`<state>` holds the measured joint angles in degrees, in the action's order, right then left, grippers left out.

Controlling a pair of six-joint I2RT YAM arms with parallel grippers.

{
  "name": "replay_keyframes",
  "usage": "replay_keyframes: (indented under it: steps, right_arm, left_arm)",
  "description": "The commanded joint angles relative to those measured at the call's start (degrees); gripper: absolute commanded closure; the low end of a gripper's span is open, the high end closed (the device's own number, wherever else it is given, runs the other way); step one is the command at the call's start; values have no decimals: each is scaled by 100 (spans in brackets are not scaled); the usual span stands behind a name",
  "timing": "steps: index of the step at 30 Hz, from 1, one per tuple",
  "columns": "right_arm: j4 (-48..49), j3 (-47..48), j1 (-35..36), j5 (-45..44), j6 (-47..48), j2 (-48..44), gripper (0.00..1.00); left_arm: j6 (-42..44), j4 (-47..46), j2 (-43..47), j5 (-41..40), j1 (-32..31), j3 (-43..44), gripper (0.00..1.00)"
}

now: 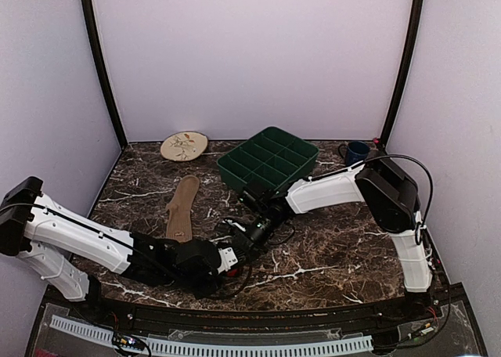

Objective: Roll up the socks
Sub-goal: Roll the sock at the center of the board.

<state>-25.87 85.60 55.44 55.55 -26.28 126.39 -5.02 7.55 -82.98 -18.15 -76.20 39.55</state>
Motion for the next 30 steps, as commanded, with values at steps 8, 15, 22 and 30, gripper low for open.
replay_keyframes:
  steps: [8,15,22,30]
  right_arm:
    - [-307,69,-42,192,307,-18,100]
    - [-477,77,-42,259,490,-8,100]
    - [-610,112,-42,315,615,-25,100]
    - [-666,72,-38,367,703,-51,100]
  left_arm:
    - [491,-8,-358,-479,-29,277,56]
    - [663,-81,-379,-561,-29,282,56]
    - [853,-76,-423,-266,-14,282,57]
    - [1088,-78,-559,149,19,379,63]
